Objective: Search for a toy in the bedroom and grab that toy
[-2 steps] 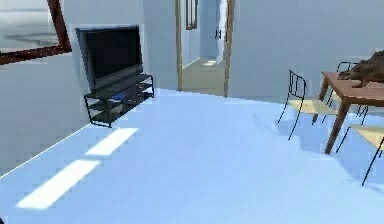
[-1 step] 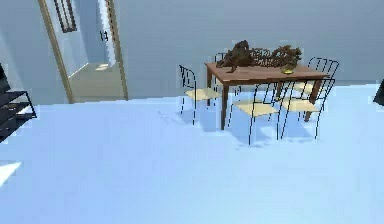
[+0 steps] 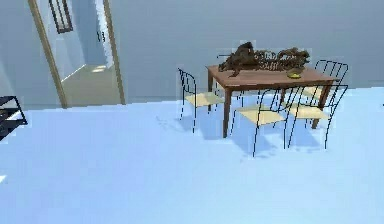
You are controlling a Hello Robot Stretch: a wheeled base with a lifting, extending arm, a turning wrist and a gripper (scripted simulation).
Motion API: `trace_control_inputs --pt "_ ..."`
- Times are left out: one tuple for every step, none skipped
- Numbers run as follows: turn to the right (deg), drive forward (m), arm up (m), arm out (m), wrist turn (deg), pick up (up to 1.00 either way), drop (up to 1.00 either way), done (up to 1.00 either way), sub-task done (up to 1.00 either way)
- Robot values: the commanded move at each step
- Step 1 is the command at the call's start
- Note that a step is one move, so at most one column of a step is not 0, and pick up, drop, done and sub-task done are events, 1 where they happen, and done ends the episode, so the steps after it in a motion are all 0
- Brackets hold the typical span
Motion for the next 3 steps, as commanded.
trace_control_inputs --pt "45.0 0.0 0.0 0.0 0.0 0.0 0.0 0.0 0.0" --pt "33.0 0.0 0.0 0.0 0.0 0.0 0.0 0.0 0.0" --pt "0.0 0.1 0.0 0.0 0.0 0.0 0.0 0.0 0.0"
